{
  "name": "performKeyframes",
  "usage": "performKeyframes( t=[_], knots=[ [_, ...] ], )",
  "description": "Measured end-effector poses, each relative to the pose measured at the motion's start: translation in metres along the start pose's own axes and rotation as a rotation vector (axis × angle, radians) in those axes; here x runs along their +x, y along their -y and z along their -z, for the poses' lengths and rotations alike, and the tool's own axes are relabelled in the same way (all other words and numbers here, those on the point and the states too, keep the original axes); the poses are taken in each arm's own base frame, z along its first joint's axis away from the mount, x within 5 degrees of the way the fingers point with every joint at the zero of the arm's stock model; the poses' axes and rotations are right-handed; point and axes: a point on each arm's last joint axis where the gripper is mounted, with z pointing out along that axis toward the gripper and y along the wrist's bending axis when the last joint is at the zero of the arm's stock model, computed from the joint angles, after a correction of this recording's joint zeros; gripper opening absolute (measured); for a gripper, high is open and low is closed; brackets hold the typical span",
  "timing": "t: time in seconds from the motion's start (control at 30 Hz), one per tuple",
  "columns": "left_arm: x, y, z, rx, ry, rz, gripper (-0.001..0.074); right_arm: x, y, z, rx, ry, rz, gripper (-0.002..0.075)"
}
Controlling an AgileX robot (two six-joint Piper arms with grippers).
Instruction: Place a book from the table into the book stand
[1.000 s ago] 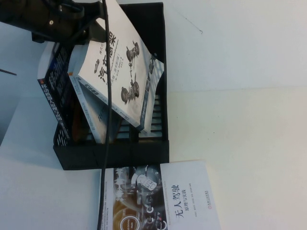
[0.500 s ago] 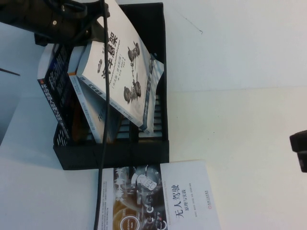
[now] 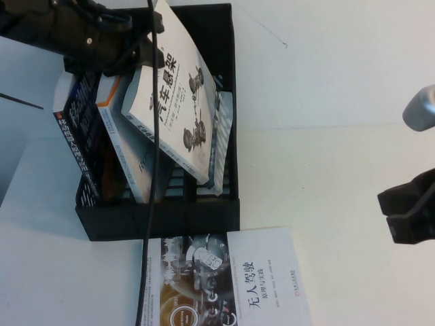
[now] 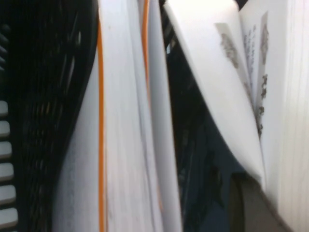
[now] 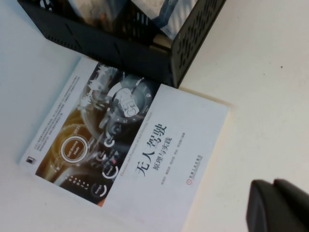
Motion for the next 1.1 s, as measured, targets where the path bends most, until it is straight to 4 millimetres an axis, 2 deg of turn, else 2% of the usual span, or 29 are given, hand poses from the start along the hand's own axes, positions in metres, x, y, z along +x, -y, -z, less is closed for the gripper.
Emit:
performKeyframes(
  t=[0.2,0.27,0.37,0.43,0.5,0.57,0.67,0.8,0.97,1.1],
  knots=[
    [0.003,-0.001,-0.013,-0.022,-0.011,-0.016,0.0127,-0.001,0.000,0.000,-0.002,0.013,0.004,0.0008],
    [0.004,0.000,-0.014,-0.027,-0.015,-0.012,0.0190,-0.001,0.000,0.000,-0.002,0.015,0.004,0.0008],
    [0.003,0.000,-0.014,-0.025,-0.002,0.000,0.0347,-0.002,0.000,0.000,-0.002,0.017,0.006,0.0008],
    [0.001,0.002,-0.013,-0.022,0.008,-0.001,0.0422,-0.002,0.000,0.000,-0.003,0.019,0.006,0.0008],
    [0.000,0.002,-0.013,-0.019,0.014,0.000,0.0457,-0.002,0.000,0.000,0.000,0.023,0.009,0.0008],
    [0.000,0.003,-0.012,-0.019,0.017,-0.001,0.0460,-0.002,0.001,0.000,0.006,0.026,0.013,0.0008],
    [-0.004,0.007,-0.005,-0.018,0.029,-0.020,0.0422,-0.003,0.003,0.007,0.034,0.052,0.019,0.0008],
    [-0.012,0.021,0.017,-0.004,0.067,-0.059,0.0290,-0.003,0.009,0.023,0.088,0.119,0.023,0.0008],
    [-0.015,0.040,0.058,0.001,0.134,-0.128,0.0058,0.003,0.016,0.059,0.149,0.239,0.046,0.0008],
    [-0.014,0.052,0.100,-0.046,0.222,-0.211,0.0011,0.016,0.025,0.092,0.227,0.302,0.016,0.0008]
  ],
)
